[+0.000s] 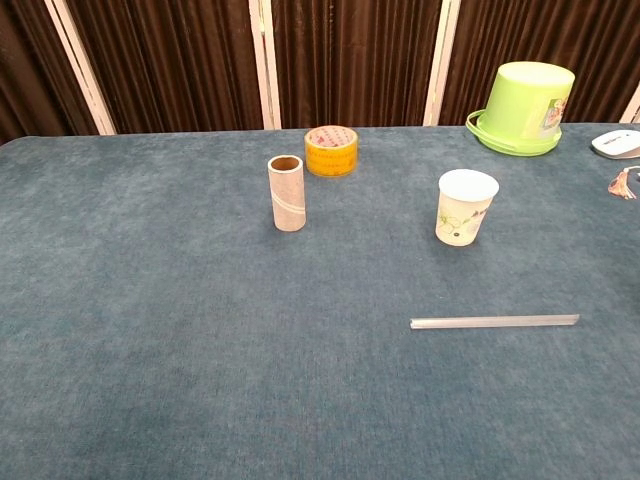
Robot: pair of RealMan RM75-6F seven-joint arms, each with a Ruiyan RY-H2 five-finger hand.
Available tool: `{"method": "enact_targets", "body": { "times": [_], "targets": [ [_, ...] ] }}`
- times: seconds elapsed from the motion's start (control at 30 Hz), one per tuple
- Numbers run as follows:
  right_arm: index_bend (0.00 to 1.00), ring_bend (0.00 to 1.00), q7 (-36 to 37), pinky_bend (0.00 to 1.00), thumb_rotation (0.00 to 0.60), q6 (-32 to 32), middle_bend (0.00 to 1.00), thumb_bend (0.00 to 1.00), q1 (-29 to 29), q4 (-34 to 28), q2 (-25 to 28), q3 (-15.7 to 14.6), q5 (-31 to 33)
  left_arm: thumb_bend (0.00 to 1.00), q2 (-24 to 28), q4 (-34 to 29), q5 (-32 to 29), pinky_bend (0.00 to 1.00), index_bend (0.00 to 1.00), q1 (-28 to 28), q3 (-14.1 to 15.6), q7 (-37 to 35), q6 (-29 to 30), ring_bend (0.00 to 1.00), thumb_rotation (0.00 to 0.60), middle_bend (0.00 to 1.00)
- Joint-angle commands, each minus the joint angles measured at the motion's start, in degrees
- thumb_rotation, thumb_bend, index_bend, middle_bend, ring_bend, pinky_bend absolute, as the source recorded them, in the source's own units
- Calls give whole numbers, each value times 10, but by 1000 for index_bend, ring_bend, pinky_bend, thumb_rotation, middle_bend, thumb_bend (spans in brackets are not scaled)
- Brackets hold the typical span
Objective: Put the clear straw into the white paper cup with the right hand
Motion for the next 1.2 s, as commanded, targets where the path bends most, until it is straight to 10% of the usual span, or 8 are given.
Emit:
{"method": "enact_targets", "body": {
  "times": [0.03,0.23,0.47,1.2],
  "targets": [
    [9,0,-2,3,600,2,64,117,4,-10,-4,1,-9,122,0,0,0,0,0,0,0,0,1,0,600,0],
    [169,388,-22,500,600,10,609,120,17,-29,-32,10,-24,119,-1,1,1,0,0,1,0,1,3,0,600,0],
    [366,753,-97,674,600,-34,960,121,44,-38,-83,9,-2,120,-1,1,2,0,0,1,1,-2,2,0,600,0],
    [519,853,-251,718,600,-133,1000,222,119,10,-231,33,162,119,1,2,3,0,0,0,1,-5,0,0,600,0]
  ]
}}
